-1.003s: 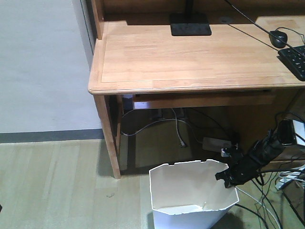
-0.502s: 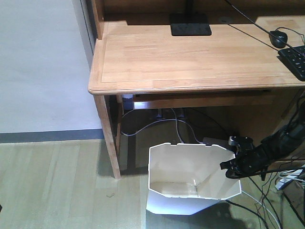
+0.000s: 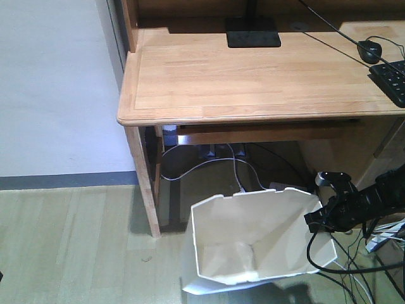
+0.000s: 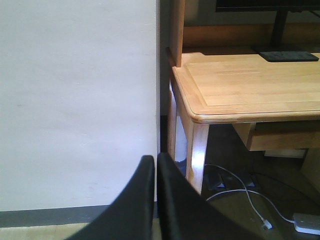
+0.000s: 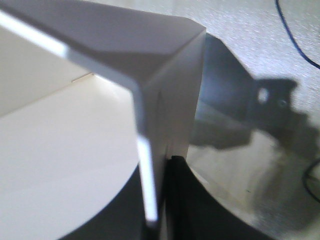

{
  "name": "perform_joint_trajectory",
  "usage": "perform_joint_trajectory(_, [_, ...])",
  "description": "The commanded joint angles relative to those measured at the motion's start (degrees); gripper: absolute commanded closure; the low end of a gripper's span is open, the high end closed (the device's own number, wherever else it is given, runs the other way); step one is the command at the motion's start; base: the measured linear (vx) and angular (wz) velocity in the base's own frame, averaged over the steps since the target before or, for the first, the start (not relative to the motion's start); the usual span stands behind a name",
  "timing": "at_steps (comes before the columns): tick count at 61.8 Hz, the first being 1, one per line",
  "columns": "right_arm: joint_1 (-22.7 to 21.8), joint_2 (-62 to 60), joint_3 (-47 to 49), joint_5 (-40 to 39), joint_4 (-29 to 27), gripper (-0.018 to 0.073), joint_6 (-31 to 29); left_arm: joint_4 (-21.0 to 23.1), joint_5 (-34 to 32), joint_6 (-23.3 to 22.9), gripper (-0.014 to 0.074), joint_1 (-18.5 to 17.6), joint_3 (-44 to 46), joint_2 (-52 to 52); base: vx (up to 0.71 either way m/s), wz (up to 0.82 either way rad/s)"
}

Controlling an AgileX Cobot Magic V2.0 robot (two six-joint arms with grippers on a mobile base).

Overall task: Move trash bin to bedside with robot
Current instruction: 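Grip the bin rim with the right gripper and lift it slightly, then hold the bin in the right gripper while turning away from the desk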

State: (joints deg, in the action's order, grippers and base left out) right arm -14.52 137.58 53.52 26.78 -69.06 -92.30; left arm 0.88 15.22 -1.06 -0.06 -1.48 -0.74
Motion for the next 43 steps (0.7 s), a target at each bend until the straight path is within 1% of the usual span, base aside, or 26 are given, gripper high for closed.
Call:
perform_joint_trajectory(1, [-0.1, -5.9, -0.9, 15.8, -7.4, 0.0566, -1.1, 0.2, -4.0, -0.3, 0.0602, 0.1, -1.1, -0.8, 0.0, 0.0])
perform_joint_trajectory(7, [-0.1, -6.0, -0.9, 18.1, -7.3, 0.0566, -1.3, 0.2, -4.0, -0.3, 0.0602, 0.1, -1.1, -0.8, 0.0, 0.0])
perform_joint_trajectory(17, [-0.1, -5.9, -0.9, 19.5, -7.4, 0.0566, -0.4, 0.2, -4.0, -0.3, 0.0602, 0.1, -1.1, -0.8, 0.0, 0.0])
perform_joint_trajectory(43, [-0.1, -5.9, -0.9, 19.5, -7.4, 0.0566, -0.4, 0.2, -4.0, -0.3, 0.0602, 0.1, -1.1, -0.8, 0.0, 0.0])
